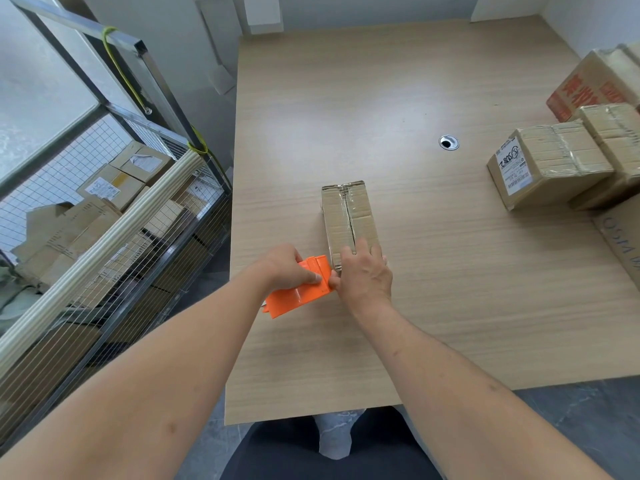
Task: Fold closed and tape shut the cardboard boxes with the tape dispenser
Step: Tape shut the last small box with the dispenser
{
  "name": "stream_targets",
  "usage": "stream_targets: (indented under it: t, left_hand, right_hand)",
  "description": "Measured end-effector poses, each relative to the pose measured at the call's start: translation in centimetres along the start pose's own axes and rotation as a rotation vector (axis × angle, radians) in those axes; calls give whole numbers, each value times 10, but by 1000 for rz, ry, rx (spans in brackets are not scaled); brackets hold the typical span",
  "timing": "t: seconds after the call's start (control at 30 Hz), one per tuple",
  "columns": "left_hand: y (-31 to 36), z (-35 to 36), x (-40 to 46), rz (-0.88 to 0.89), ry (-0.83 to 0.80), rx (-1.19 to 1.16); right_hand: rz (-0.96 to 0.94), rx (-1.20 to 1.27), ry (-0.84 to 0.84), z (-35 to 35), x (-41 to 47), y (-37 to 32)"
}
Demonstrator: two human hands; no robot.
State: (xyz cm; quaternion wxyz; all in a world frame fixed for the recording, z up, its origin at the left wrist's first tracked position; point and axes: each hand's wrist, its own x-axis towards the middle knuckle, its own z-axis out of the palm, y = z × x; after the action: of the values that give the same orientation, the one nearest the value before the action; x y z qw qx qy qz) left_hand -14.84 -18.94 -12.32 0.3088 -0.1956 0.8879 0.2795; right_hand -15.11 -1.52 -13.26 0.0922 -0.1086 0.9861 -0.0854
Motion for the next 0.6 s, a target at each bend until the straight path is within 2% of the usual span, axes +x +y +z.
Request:
stream_targets:
  t: [0.3, 0.4, 0.6]
  left_hand:
    - [-9, 24, -5, -170, 69, -197]
    - [-14, 38, -4, -110, 64, -173]
    - [-25, 33, -8, 100, 216, -20]
  right_hand:
    - [-35, -49, 25, 6, -4, 1]
    - [-57, -37, 66, 7, -4, 4]
    - [-39, 13, 89, 3, -7, 8]
